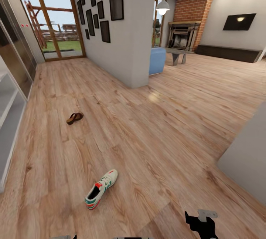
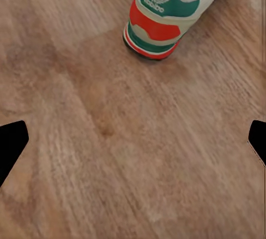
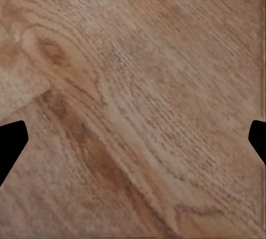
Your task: Pick up the two gym shoes and the two sandals from the corridor floor and place them onto the hallstand (shoe rack) in the corridor, making sure they are on the rack and not on the floor. Arrange them so the two gym shoes are next to each other and the two sandals are next to each other.
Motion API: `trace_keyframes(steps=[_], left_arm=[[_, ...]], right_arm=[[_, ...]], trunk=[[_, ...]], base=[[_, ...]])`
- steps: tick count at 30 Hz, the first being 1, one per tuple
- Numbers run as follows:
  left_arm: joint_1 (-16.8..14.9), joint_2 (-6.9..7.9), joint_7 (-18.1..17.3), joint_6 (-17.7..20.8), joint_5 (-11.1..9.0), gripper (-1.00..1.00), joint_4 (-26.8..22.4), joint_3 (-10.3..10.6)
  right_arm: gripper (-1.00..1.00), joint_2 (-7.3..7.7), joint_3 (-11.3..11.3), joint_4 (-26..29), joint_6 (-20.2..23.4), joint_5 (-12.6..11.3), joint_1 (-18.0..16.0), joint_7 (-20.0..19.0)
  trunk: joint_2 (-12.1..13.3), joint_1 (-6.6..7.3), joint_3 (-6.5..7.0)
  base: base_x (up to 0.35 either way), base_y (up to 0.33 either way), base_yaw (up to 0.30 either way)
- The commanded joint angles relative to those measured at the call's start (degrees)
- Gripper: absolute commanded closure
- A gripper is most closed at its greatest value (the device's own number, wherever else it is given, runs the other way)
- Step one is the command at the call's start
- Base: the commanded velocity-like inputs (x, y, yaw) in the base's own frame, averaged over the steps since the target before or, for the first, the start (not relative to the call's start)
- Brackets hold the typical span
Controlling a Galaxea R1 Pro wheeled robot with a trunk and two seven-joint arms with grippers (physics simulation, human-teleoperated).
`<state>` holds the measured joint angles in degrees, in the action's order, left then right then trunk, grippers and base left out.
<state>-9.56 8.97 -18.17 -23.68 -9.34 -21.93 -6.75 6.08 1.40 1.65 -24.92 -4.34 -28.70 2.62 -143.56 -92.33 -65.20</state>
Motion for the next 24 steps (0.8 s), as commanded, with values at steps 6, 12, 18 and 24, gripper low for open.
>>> trace_keyframes(steps=[6,12,18,24], left_arm=[[0.0,0.0,-0.6,0.0,-0.5,-1.0,0.0,-0.2],[0.0,0.05,-0.6,0.0,-0.5,-1.0,0.0,-0.2],[0.0,0.15,-0.6,0.0,-0.5,-1.0,0.0,-0.2],[0.0,0.18,-0.6,0.0,-0.5,-1.0,0.0,-0.3]], right_arm=[[-1.0,-0.01,0.1,-0.1,-0.2,-0.4,0.0,-0.2],[-1.0,-0.01,0.1,-0.1,-0.2,-0.4,0.0,-0.2],[-1.0,-0.01,0.1,0.0,-0.2,-0.4,0.0,-0.2],[-1.0,-0.01,0.1,0.0,-0.2,-0.4,0.0,-0.2]], trunk=[[0.0,0.01,-0.05],[0.0,0.01,-0.05],[0.0,-0.04,-0.49],[-0.1,-0.2,-1.82]], base=[[0.006,0.006,-0.177],[0.001,0.001,-0.023],[0.0,0.0,-0.004],[0.0,0.0,0.0]])
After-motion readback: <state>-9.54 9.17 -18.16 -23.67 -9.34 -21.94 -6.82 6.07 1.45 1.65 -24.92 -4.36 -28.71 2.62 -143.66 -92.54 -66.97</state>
